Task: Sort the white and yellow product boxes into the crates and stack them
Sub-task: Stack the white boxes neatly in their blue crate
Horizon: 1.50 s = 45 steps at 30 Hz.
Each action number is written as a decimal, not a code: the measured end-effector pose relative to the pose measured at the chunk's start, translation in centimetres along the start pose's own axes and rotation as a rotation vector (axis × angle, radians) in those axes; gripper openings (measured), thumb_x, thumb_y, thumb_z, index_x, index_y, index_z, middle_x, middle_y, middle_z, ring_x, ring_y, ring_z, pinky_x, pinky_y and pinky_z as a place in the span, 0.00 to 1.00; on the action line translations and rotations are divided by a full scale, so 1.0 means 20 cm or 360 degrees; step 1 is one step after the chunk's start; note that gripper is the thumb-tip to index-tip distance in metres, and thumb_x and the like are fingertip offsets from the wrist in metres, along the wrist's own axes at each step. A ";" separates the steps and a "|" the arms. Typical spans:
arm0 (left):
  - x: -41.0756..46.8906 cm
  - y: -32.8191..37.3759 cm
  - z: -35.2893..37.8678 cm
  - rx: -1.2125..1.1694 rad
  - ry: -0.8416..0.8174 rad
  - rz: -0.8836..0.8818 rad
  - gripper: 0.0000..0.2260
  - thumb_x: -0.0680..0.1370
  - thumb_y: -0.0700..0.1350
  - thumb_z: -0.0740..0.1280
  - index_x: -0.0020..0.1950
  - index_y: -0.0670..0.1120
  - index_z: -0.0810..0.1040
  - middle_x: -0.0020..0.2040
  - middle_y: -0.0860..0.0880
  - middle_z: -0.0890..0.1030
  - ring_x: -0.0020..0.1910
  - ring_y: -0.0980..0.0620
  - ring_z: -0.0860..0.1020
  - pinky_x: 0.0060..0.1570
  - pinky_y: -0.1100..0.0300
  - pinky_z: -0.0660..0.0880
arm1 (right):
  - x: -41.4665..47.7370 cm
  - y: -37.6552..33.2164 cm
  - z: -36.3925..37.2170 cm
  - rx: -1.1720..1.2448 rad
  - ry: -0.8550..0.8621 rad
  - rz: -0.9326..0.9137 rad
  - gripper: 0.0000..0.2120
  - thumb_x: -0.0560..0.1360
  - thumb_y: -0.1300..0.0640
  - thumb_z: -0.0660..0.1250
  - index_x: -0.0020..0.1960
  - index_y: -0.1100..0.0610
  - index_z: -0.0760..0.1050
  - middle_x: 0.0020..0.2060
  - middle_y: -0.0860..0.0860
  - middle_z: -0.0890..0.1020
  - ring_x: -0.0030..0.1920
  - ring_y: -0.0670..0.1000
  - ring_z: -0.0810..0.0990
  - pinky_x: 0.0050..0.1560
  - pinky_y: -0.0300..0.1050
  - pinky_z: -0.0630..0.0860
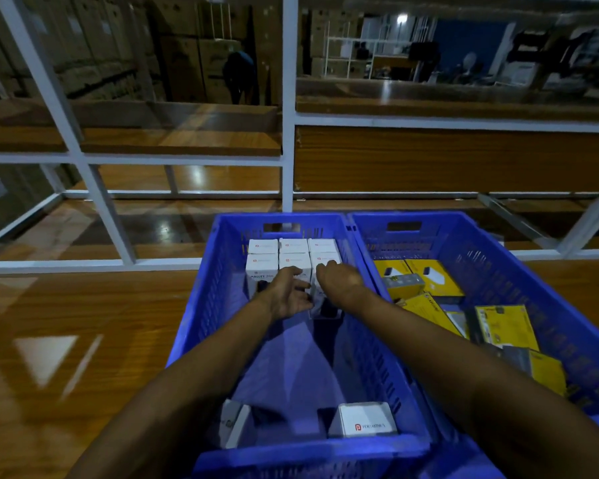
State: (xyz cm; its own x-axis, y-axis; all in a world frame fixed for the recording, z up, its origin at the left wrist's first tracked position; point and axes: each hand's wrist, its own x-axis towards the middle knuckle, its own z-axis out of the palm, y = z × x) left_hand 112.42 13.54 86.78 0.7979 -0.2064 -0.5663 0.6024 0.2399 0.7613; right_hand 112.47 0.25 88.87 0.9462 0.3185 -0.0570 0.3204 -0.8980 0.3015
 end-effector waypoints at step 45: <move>-0.43 -0.40 0.15 0.2106 -0.0701 0.0280 0.34 0.74 0.45 0.75 0.76 0.43 0.63 0.69 0.52 0.68 0.68 0.49 0.70 0.63 0.62 0.70 | -0.46 -0.06 -0.13 0.0170 -0.0776 -0.0412 0.17 0.73 0.57 0.75 0.60 0.62 0.79 0.53 0.56 0.81 0.47 0.56 0.78 0.40 0.45 0.72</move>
State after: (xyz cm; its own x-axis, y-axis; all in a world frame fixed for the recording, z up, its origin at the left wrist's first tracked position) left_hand 100.69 10.63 86.53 0.6391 -0.6031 -0.4774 -0.1661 -0.7142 0.6799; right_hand 103.27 -0.78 91.43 0.7392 0.3780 -0.5575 0.5236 -0.8431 0.1226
